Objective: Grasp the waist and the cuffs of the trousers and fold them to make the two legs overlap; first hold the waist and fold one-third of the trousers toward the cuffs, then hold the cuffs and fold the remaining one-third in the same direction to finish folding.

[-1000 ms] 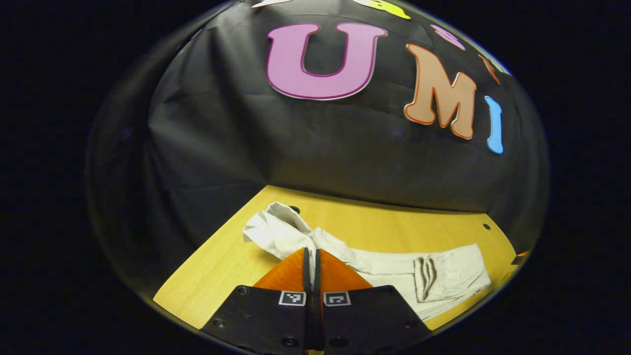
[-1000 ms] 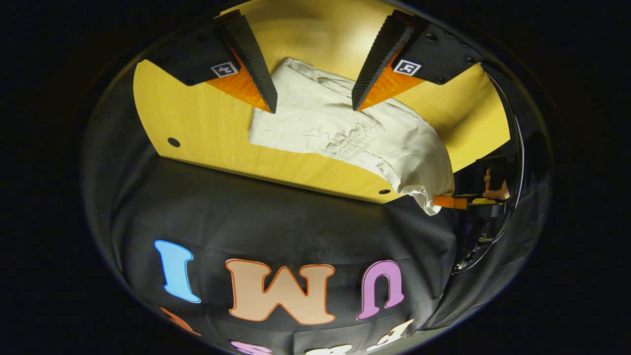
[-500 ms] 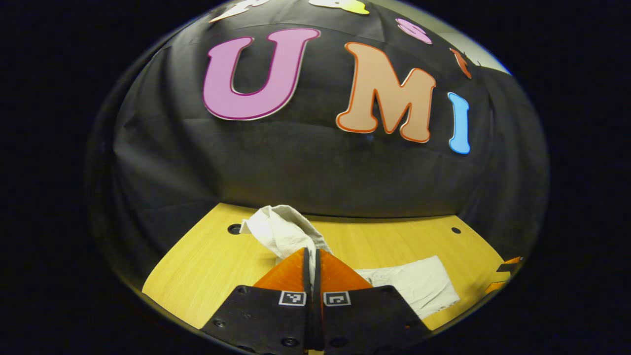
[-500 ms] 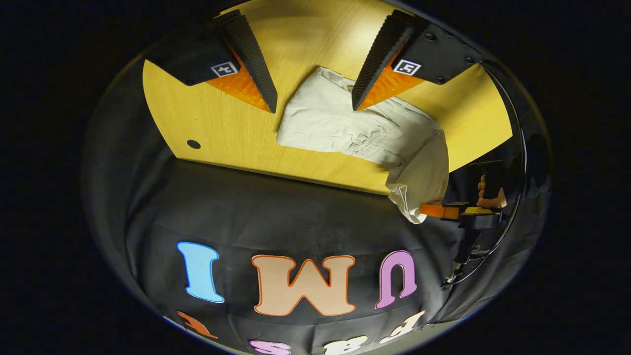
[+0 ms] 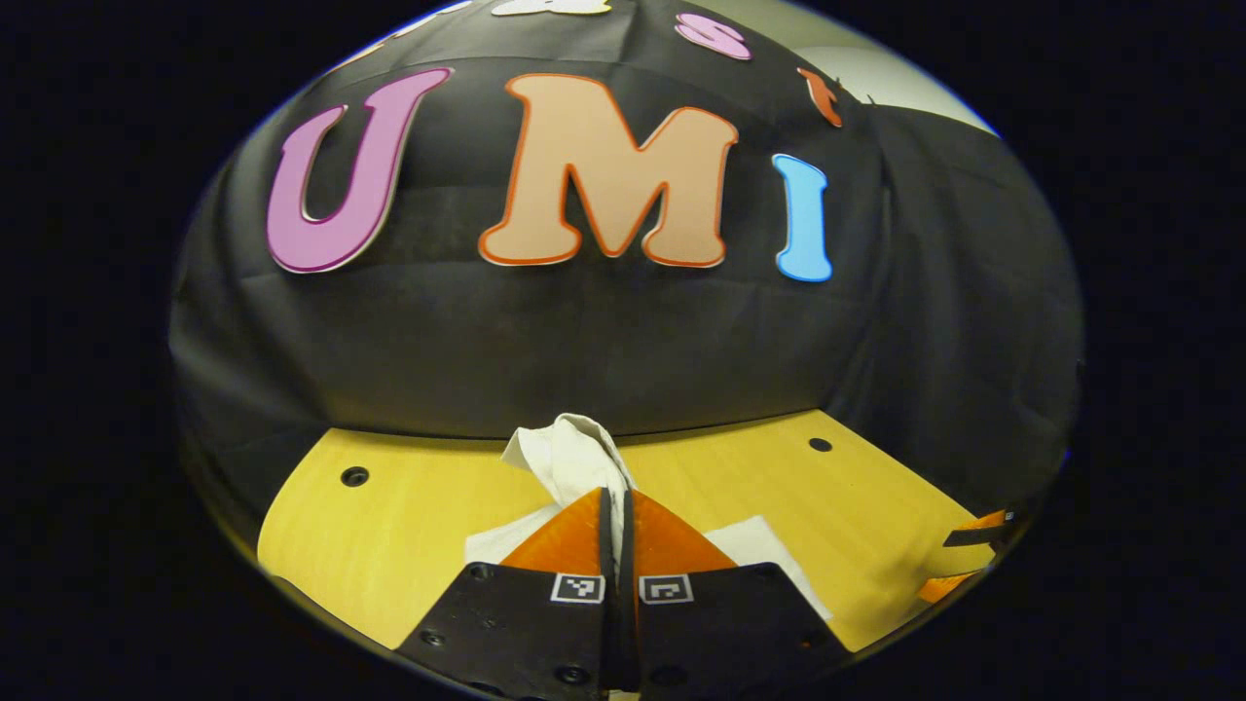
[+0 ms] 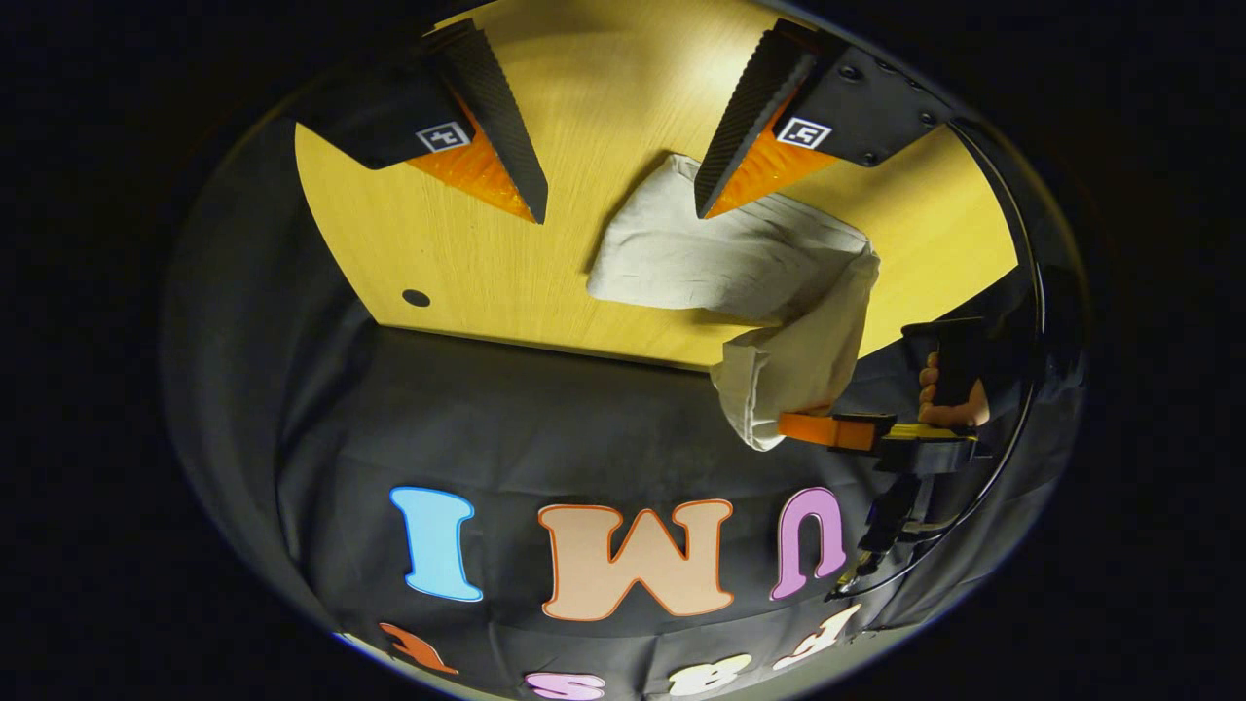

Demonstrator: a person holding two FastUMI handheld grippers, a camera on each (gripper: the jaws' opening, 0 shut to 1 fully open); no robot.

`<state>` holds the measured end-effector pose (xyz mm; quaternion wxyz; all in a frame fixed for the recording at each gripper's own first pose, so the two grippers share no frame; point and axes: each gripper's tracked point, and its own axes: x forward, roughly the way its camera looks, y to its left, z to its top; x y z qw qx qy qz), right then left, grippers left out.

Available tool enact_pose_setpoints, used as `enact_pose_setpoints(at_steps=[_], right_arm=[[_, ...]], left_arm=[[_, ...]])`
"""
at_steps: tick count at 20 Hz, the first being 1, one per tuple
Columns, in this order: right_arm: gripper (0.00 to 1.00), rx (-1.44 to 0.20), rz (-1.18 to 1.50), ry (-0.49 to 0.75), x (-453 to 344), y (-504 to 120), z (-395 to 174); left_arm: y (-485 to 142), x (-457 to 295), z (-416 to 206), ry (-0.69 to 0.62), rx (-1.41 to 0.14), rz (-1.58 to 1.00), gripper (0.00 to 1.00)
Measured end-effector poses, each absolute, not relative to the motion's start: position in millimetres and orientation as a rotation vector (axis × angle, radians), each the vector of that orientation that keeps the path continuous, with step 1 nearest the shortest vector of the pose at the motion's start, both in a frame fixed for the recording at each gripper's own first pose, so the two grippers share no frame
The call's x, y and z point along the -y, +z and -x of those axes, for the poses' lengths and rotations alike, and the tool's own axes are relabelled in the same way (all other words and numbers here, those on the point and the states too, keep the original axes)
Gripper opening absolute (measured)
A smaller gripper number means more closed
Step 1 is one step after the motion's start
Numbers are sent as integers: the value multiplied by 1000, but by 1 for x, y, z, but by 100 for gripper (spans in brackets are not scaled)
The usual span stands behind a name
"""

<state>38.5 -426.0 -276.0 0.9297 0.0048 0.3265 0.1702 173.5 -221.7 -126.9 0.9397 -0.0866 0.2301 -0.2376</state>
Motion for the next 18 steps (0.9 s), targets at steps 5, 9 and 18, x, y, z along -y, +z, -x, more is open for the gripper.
enact_pose_setpoints(at_steps=[5, 9, 18], right_arm=[[98, -668, -17, 316, 449, -276, -31], [98, -668, -32, 298, 466, -276, -30], [98, -634, -54, 353, 479, -264, -35]], left_arm=[[-124, 292, -140, -616, -465, 149, 0], [-149, 334, -107, -697, -503, 100, 0], [-200, 354, -53, -675, -591, 15, 6]])
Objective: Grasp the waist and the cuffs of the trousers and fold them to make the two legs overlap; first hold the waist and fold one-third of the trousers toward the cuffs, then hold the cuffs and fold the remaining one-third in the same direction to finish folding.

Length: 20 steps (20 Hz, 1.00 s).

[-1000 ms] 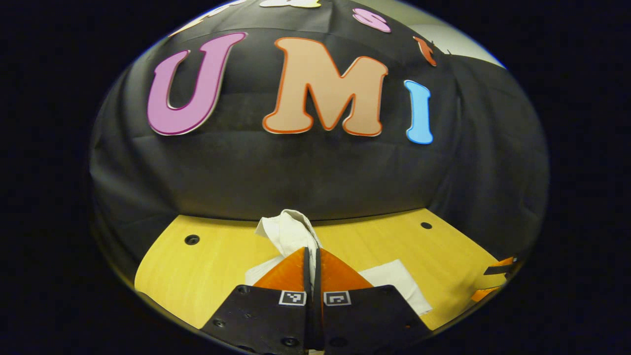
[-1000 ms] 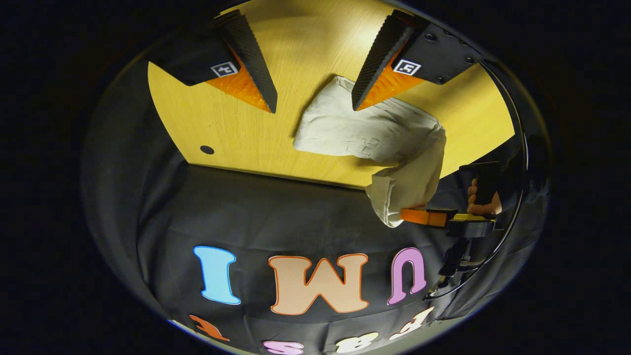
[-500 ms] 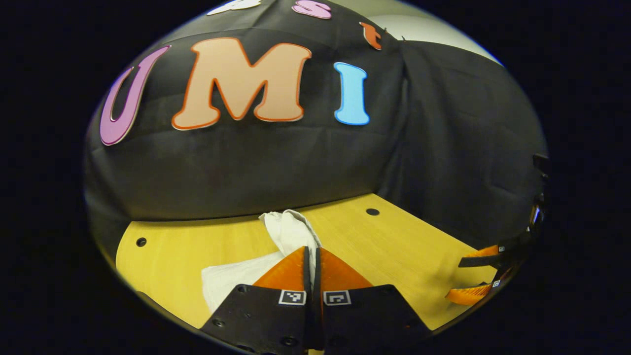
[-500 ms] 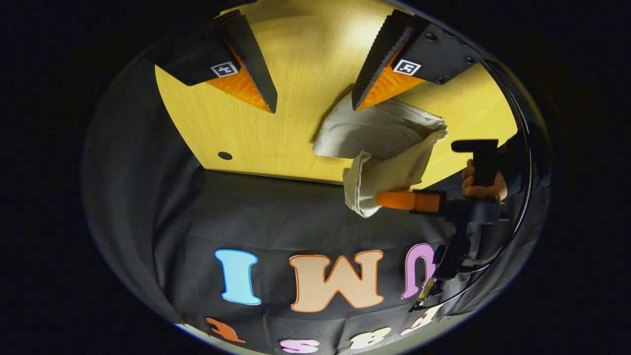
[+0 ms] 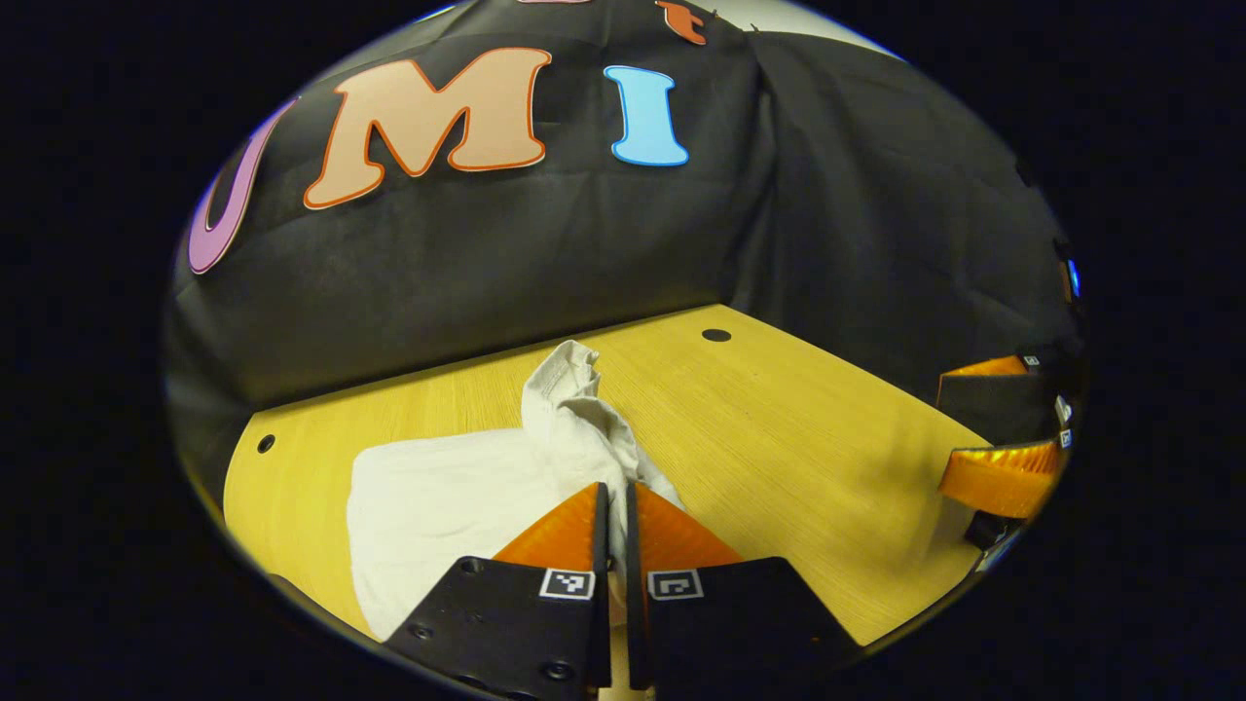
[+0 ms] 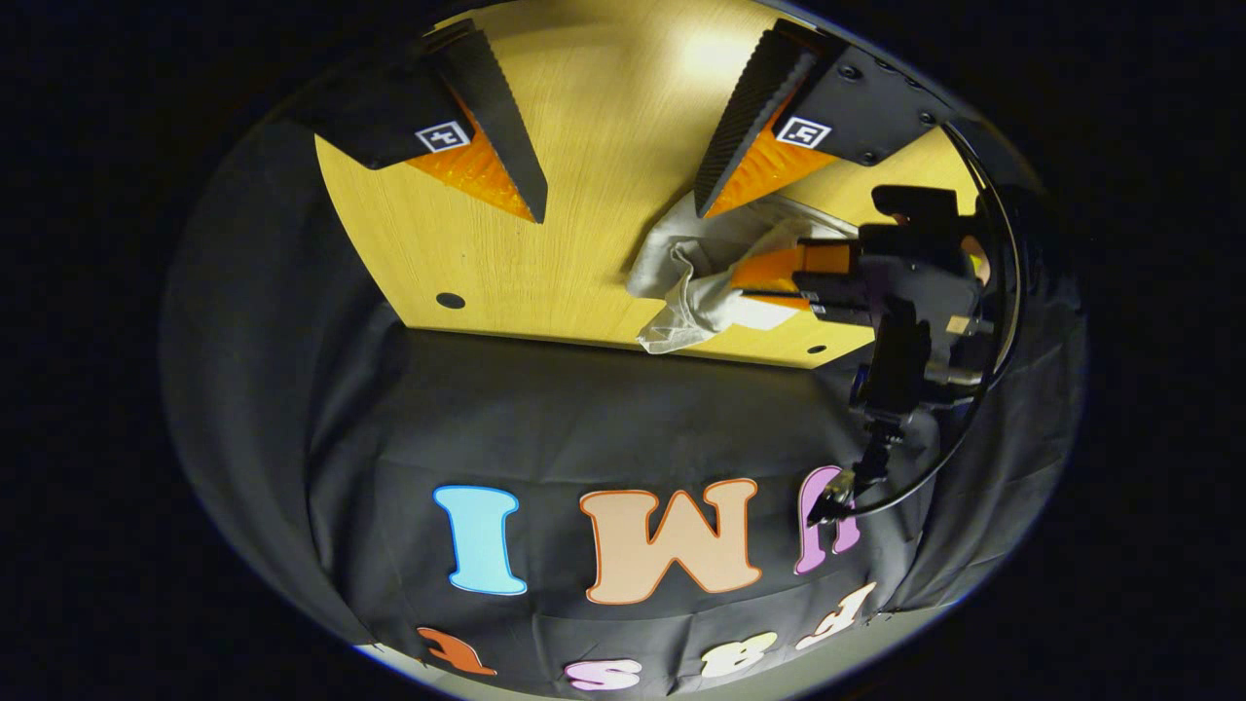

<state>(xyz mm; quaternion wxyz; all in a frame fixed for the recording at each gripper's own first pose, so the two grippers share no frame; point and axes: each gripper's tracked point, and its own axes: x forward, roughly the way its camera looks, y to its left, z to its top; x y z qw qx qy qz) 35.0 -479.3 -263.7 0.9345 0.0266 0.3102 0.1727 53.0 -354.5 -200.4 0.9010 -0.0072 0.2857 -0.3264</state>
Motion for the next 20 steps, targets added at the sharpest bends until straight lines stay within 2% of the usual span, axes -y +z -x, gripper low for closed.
enact_pose_setpoints(at_steps=[1, 4, 5, 7, 12, 17, 18, 19, 20], right_arm=[[98, -623, -57, 360, 480, -259, -37], [98, -576, -65, 368, 476, -237, -46], [98, -553, -70, 364, 472, -228, -52], [98, -498, -78, 336, 466, -206, -67], [98, -291, -74, 276, 441, -132, -98], [98, -187, -111, 242, 412, -83, -110], [98, -181, -117, 236, 408, -80, -112], [97, -178, -123, 228, 404, -78, -113], [97, -178, -128, 223, 401, -77, -114]], left_arm=[[-194, 353, -44, -680, -582, 23, 13], [-170, 330, -40, -631, -518, -15, 100], [-157, 319, -41, -609, -491, -20, 96], [-132, 287, -47, -536, -435, -27, 97], [-63, 177, -74, -261, -298, -46, 96], [-13, 89, -86, -113, -177, -57, 96], [-5, 78, -87, -96, -158, -62, 100], [-2, 70, -86, -83, -145, -65, 95], [0, 63, -85, -75, -139, -67, 95]])
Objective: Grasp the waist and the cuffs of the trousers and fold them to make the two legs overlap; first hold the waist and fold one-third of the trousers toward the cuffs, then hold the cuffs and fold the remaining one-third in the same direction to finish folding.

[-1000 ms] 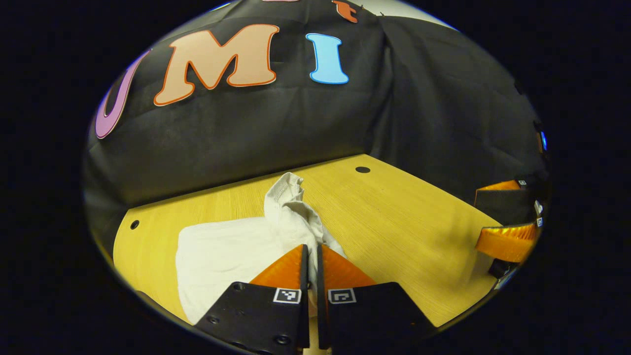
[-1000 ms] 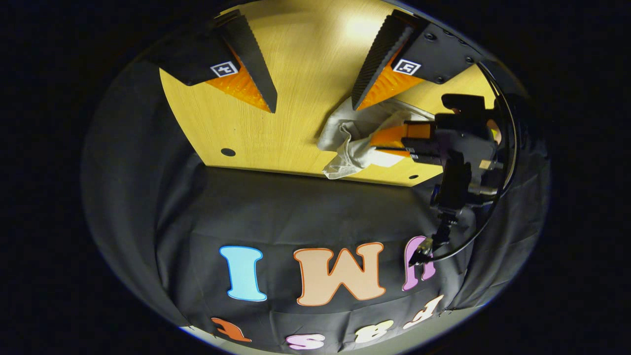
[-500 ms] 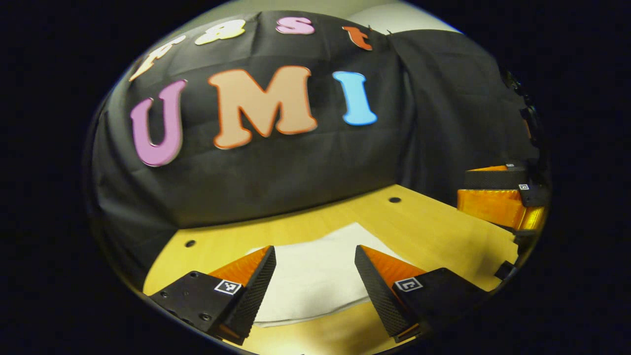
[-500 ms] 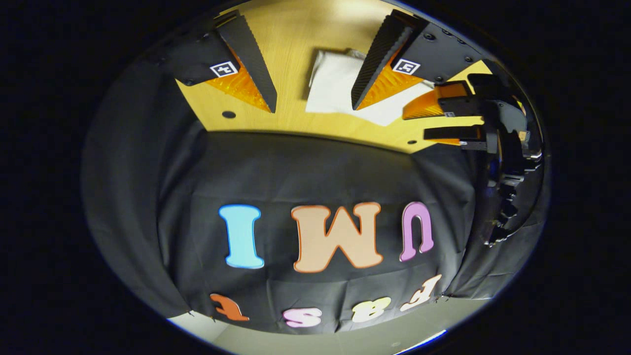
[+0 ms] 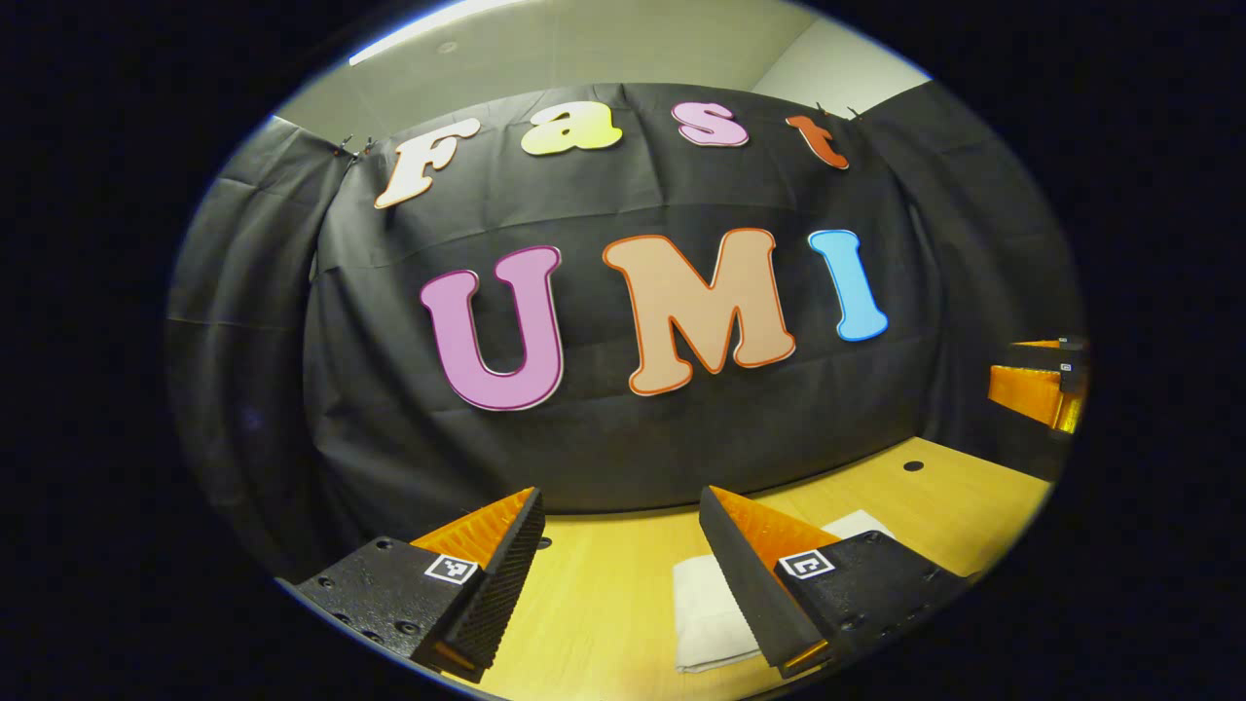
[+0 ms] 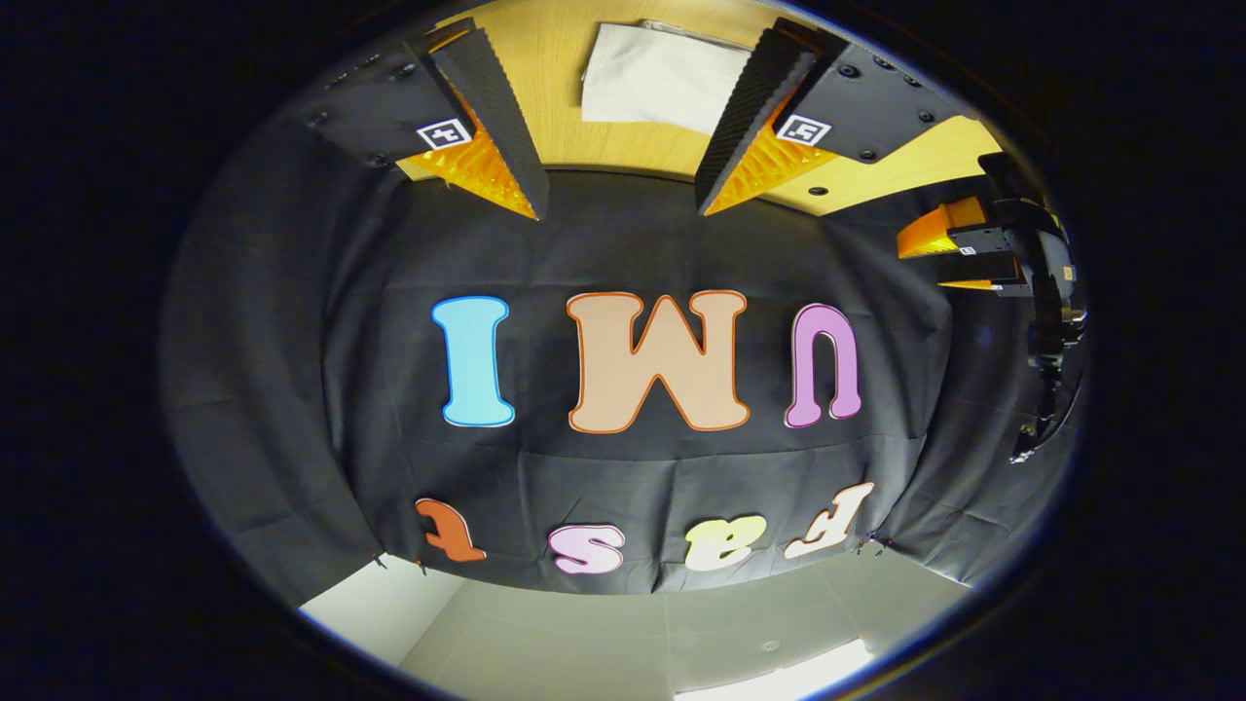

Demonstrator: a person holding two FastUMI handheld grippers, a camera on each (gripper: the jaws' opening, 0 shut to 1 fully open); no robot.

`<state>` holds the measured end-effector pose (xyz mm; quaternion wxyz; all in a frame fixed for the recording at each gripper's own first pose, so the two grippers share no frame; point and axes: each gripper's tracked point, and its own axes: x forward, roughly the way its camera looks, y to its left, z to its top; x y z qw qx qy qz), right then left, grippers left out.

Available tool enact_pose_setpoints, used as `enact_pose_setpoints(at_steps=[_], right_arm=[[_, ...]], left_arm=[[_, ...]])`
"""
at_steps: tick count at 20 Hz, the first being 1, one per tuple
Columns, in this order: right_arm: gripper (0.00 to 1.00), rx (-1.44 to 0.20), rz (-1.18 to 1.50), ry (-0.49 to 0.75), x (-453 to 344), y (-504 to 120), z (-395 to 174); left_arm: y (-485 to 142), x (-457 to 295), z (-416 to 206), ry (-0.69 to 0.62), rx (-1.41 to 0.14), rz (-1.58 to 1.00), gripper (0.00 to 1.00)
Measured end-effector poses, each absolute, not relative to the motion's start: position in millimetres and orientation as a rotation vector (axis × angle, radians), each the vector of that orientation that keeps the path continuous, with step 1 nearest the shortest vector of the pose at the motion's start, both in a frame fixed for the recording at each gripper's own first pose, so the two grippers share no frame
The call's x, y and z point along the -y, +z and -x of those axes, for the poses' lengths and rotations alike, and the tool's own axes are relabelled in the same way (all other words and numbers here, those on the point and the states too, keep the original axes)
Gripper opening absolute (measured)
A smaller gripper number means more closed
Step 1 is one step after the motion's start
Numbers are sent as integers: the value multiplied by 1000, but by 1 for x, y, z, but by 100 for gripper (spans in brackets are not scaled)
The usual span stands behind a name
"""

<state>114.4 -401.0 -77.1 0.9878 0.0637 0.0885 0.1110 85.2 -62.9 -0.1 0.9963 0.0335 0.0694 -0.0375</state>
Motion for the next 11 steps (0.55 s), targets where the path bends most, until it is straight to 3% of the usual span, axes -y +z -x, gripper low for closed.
enact_pose_setpoints(at_steps=[11], right_arm=[[98, -184, -131, 175, 398, -78, -113]], left_arm=[[-3, 45, -87, -61, -132, -46, 96]])
